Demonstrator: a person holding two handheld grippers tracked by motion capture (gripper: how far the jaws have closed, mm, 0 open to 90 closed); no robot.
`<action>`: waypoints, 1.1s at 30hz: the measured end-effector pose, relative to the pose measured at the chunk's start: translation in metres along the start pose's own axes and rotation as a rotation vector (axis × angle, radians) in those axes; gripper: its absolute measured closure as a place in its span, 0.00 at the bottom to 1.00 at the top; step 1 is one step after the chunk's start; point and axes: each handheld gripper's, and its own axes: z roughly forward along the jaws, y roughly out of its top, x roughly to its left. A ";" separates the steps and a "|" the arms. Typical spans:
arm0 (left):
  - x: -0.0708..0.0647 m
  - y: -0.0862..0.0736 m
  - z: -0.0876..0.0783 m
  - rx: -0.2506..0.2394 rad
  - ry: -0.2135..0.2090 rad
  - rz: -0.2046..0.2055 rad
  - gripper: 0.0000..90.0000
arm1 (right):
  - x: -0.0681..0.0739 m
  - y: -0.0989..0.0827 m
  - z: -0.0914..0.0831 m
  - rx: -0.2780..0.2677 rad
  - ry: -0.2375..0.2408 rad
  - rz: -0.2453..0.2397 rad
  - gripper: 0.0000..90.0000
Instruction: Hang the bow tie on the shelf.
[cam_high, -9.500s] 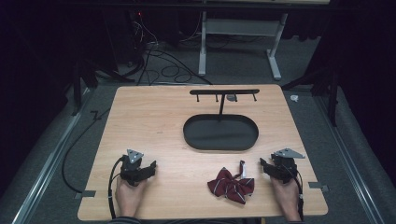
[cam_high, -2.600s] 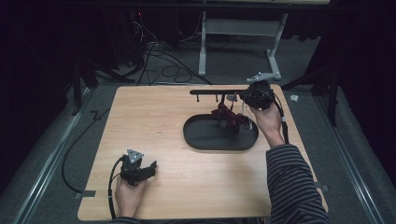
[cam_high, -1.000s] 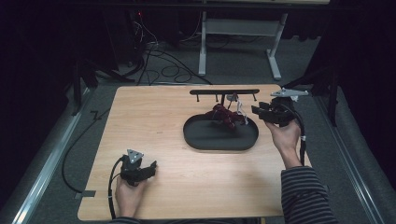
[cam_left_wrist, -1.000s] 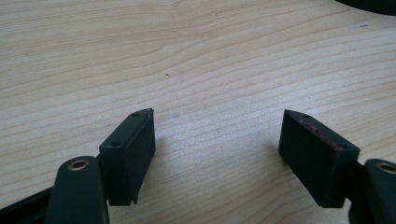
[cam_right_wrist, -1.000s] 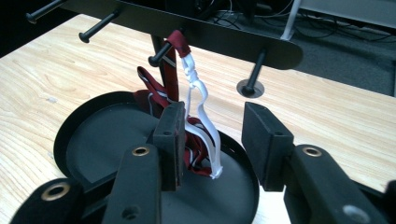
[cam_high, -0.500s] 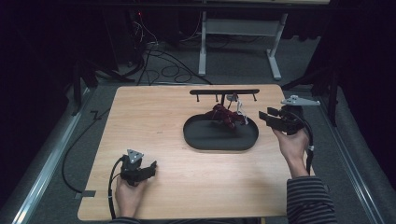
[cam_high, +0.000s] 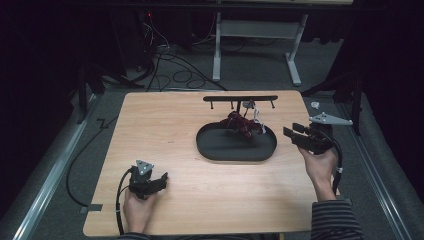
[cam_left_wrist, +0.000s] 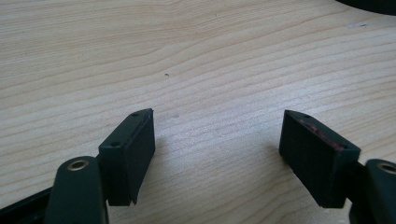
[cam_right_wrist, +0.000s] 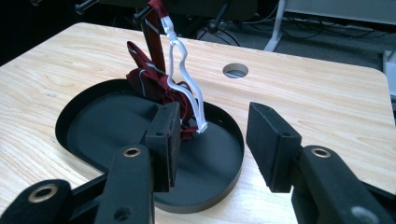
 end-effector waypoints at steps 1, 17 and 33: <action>0.000 0.000 0.000 0.000 0.000 0.000 0.30 | -0.001 -0.002 -0.001 -0.002 0.000 0.001 0.63; 0.000 0.000 0.000 0.000 0.000 0.000 0.30 | -0.005 -0.034 -0.006 0.020 -0.022 0.025 0.63; 0.000 0.000 0.000 0.000 0.000 0.000 0.30 | 0.000 -0.060 -0.013 0.022 0.007 0.058 0.62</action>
